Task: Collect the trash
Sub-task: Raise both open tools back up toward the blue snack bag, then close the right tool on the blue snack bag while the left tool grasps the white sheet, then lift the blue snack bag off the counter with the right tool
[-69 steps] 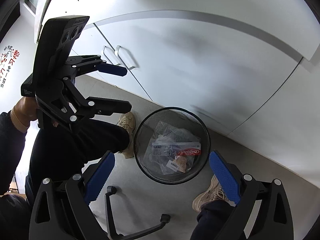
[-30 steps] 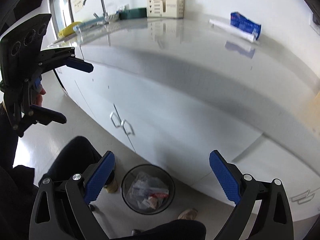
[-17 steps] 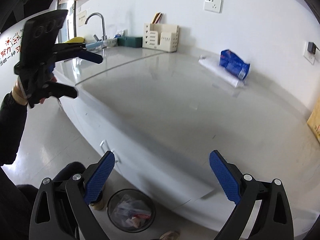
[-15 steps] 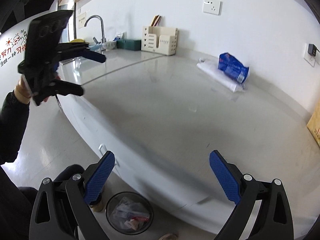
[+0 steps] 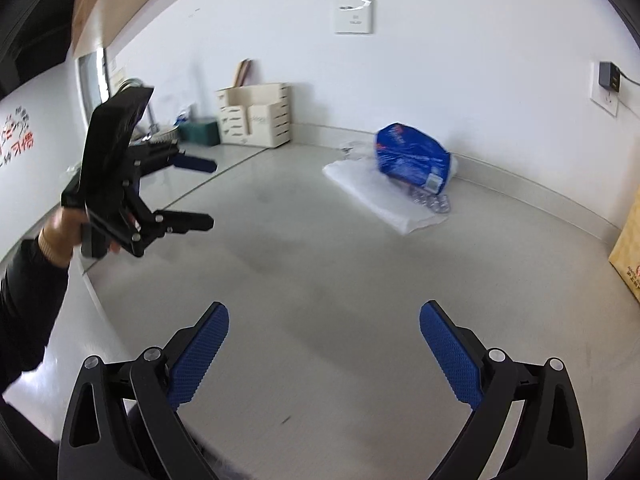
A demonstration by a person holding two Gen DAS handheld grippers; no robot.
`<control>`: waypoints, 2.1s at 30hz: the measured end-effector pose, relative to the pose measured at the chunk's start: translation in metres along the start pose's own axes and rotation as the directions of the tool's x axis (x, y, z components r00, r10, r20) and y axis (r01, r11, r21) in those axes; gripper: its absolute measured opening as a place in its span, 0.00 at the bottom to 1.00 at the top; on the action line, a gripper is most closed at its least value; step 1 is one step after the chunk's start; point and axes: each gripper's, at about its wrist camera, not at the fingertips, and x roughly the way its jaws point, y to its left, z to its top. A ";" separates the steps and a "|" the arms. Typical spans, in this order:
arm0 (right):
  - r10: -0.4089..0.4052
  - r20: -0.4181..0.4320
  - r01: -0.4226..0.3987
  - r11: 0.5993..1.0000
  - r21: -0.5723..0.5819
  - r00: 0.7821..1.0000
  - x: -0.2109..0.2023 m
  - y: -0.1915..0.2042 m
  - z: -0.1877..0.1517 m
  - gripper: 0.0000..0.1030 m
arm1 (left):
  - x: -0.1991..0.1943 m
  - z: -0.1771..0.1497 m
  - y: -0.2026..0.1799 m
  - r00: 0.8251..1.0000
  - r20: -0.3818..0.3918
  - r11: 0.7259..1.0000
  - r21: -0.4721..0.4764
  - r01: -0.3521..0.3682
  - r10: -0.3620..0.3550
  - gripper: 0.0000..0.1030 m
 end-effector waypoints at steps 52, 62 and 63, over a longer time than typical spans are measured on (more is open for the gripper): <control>0.137 -0.147 -0.118 0.985 0.127 0.980 0.271 -0.192 0.146 0.05 | 0.193 0.075 0.120 0.990 -0.128 0.933 -0.360 0.015 -0.065 0.02; 0.084 -0.013 -0.083 0.995 0.058 0.996 0.243 -0.190 0.159 0.81 | 0.161 0.087 0.122 0.995 -0.098 0.939 -0.343 -0.012 -0.024 0.02; 0.069 -0.005 -0.069 0.997 0.035 0.998 0.242 -0.188 0.162 0.83 | 0.161 0.085 0.123 0.994 -0.101 0.937 -0.349 0.001 -0.038 0.02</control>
